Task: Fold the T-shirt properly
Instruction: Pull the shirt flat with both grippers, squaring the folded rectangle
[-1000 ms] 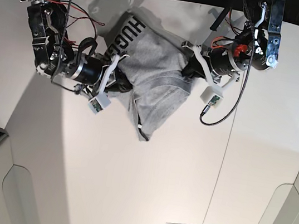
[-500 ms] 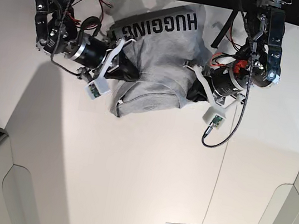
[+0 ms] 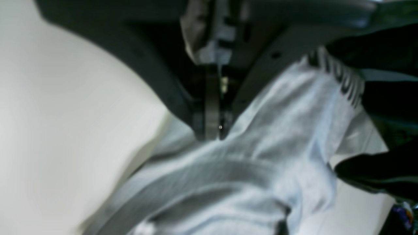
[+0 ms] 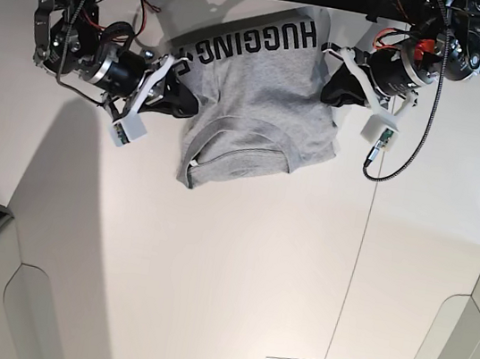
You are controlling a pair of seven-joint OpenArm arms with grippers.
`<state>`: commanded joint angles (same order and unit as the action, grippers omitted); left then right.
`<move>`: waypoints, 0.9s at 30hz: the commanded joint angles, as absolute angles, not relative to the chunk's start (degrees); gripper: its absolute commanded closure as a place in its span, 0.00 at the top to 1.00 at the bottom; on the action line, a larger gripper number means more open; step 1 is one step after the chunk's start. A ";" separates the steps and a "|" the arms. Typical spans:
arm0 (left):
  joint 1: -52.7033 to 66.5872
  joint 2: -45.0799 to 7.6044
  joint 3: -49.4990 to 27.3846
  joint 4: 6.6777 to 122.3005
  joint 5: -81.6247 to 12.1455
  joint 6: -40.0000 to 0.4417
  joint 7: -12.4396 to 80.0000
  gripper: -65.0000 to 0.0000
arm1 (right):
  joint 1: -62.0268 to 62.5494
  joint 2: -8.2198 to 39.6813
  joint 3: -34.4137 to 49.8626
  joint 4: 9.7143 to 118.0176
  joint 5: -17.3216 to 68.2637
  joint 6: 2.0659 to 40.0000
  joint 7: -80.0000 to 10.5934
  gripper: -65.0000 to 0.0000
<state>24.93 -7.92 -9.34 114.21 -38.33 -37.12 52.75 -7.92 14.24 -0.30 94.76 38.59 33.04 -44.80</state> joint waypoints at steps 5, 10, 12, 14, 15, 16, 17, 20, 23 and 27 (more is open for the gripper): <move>23.53 -7.42 -9.34 109.30 -37.98 -36.62 52.29 0.00 | -11.68 14.11 -0.62 94.72 39.03 33.10 -43.27 0.00; 18.02 -7.44 -9.32 102.26 -38.15 -36.64 52.34 0.00 | -11.94 11.00 -1.23 94.72 38.94 33.06 -42.44 0.00; 15.88 -7.46 -9.34 99.96 -38.13 -36.62 52.77 0.00 | -11.94 8.88 -1.26 94.72 37.63 33.06 -42.19 0.00; 14.68 -7.49 -9.34 99.02 -38.13 -36.62 52.95 0.00 | -11.90 6.98 -1.26 94.72 35.77 33.06 -42.00 0.00; 14.26 -7.53 -9.34 99.04 -38.20 -36.47 52.99 0.00 | -11.75 6.42 -1.26 94.72 35.22 33.04 -42.00 0.00; 13.76 -7.68 -9.34 99.18 -38.85 -36.45 53.01 0.00 | -11.38 6.15 -1.23 94.72 35.07 33.04 -41.93 0.00; 13.30 -8.01 -9.34 99.53 -39.62 -36.49 53.39 0.00 | -10.87 6.17 -1.23 94.74 34.89 33.04 -42.00 0.00; 13.87 -9.52 -10.35 103.07 -41.10 -36.49 53.87 0.00 | -9.89 6.85 -0.21 94.96 34.92 33.01 -42.33 0.00; 16.43 -9.67 -13.96 107.61 -42.30 -36.49 54.52 0.00 | -10.02 8.34 2.20 95.13 35.18 33.04 -43.77 0.00; 18.52 -9.67 -18.39 110.50 -44.91 -36.88 57.06 0.00 | -10.02 11.33 4.58 95.15 40.25 33.06 -43.77 0.00</move>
<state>18.52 -9.67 -18.39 110.50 -44.91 -36.88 57.06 -10.02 11.33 4.58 95.15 40.25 33.06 -43.77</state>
